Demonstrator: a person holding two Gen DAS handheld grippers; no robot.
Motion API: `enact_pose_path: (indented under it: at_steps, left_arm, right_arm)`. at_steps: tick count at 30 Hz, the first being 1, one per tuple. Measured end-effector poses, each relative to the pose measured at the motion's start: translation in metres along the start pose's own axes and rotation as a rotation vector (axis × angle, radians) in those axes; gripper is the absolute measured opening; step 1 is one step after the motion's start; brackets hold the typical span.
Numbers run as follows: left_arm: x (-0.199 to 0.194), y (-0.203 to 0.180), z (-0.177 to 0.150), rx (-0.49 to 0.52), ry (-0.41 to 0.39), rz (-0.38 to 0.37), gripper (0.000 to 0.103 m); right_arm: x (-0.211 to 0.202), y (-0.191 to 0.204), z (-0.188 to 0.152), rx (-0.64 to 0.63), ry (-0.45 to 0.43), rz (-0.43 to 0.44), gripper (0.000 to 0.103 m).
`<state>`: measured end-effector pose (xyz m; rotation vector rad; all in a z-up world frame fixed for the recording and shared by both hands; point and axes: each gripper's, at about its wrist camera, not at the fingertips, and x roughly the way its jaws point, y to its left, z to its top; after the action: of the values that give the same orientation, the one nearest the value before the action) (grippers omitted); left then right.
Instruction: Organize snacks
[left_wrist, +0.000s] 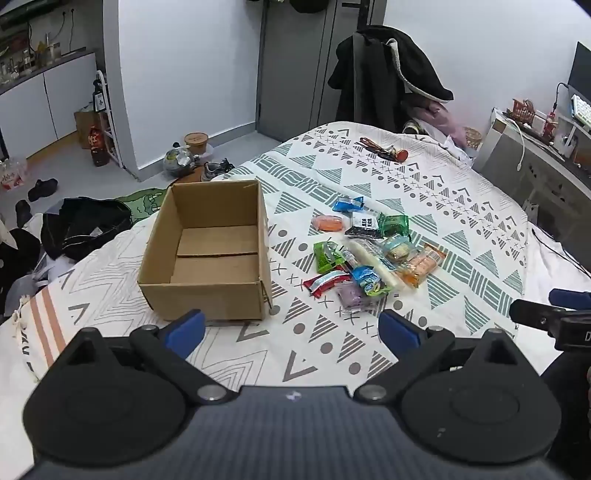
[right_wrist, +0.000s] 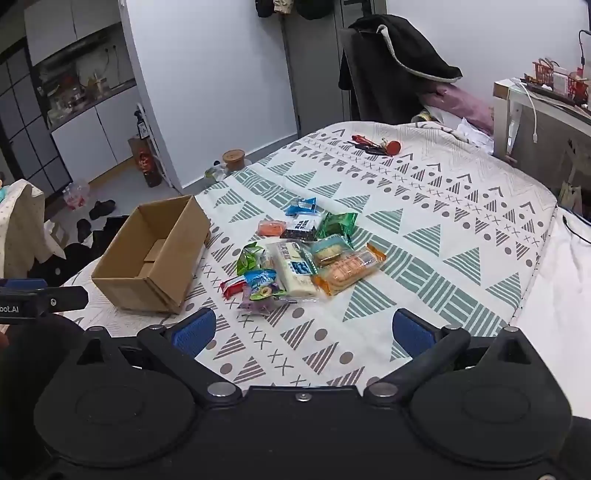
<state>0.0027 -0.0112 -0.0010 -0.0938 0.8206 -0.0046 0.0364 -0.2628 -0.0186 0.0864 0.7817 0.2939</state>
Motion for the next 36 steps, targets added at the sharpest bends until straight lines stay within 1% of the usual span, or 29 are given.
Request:
enact_pose_path:
  at_steps: [5,8,36]
  left_arm:
    - [-0.001,0.0,0.002,-0.009,-0.005,-0.011,0.1]
    - [-0.001,-0.001,0.001,-0.008,-0.009,-0.001,0.1]
    - [-0.001,0.004,-0.007,-0.024,-0.003,-0.016,0.1]
  right_arm:
    - [0.0,-0.002,0.0,0.013,0.002,0.009,0.103]
    - [-0.001,-0.003,-0.002,0.012,-0.001,0.01,0.103]
    - [-0.005,-0.012,-0.006,0.053,0.012,0.022,0.103]
